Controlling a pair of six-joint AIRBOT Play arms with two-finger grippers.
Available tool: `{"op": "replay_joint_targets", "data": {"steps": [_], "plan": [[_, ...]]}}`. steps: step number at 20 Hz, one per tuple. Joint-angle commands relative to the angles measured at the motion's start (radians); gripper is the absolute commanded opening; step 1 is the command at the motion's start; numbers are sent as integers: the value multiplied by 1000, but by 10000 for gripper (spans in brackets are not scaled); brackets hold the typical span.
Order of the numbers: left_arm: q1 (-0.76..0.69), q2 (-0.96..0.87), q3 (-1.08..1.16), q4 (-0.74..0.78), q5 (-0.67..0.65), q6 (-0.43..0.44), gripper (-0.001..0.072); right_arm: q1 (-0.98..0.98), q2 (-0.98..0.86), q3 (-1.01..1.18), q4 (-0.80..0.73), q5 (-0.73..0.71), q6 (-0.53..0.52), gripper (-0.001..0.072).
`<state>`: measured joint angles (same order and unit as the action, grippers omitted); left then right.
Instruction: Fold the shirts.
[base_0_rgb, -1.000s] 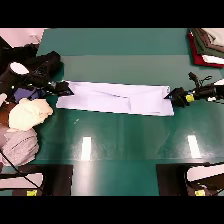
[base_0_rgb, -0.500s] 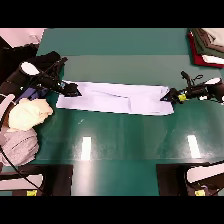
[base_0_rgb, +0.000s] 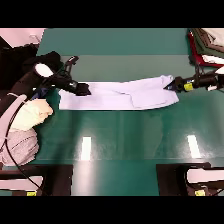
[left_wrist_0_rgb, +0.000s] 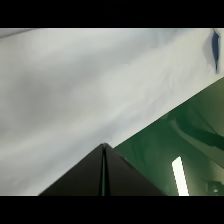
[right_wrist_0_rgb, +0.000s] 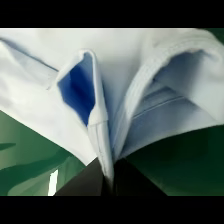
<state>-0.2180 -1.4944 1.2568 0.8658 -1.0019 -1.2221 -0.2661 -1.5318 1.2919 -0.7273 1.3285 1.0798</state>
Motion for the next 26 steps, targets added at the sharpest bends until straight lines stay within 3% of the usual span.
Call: {"op": "replay_joint_targets", "data": {"steps": [1,8,12,16,20,26], "plan": [[-102,-78,75,-38,61,-9,22,68,55,143,2,73,102,9],[-214,-356,402,-47,77,-109,22,292,68,469,-3,92,249,9],[-214,-454,463,-93,83,-134,22,399,2,628,-9,107,303,8],[-203,-459,463,-86,90,-132,23,474,-107,751,-11,129,332,8],[-131,-437,465,-53,-1,-133,21,521,-159,756,-24,109,334,8],[34,-278,468,191,-142,-132,21,605,-202,756,-61,32,334,8]]}}
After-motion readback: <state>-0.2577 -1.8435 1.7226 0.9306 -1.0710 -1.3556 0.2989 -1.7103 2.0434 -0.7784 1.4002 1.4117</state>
